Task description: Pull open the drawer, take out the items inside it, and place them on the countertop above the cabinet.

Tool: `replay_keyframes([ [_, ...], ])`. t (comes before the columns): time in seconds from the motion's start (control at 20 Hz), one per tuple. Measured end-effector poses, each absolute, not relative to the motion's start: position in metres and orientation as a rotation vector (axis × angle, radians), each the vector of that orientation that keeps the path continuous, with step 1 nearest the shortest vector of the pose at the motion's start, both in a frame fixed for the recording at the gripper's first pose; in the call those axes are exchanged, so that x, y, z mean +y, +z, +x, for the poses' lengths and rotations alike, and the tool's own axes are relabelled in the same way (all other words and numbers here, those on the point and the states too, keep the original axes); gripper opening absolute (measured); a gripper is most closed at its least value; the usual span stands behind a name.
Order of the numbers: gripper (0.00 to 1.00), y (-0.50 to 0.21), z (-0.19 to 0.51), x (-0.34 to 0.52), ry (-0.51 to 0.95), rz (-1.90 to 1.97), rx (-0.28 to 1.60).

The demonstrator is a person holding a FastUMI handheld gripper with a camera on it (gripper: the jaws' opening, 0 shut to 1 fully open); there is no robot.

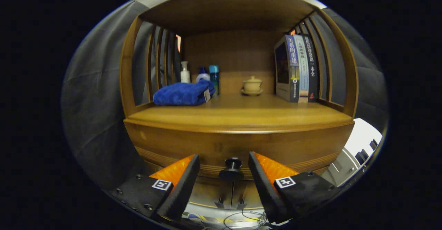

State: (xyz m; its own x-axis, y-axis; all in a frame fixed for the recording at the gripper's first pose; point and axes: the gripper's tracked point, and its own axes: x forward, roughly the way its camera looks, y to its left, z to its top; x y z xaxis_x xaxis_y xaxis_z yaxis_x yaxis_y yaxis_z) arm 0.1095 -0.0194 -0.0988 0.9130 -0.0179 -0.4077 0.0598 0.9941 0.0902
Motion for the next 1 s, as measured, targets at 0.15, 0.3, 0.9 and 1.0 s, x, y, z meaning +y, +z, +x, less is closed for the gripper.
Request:
replay_keyframes([
  [0.15,0.87,-0.116,0.120,-0.025,-0.064,0.124,0.476],
  [0.3,0.76,-0.133,0.119,-0.026,-0.089,0.168,0.527],
  [0.9,0.39,-0.137,0.088,-0.028,-0.008,0.167,0.669],
  [1.0,0.39,-0.135,0.072,-0.024,0.030,0.175,0.712],
])
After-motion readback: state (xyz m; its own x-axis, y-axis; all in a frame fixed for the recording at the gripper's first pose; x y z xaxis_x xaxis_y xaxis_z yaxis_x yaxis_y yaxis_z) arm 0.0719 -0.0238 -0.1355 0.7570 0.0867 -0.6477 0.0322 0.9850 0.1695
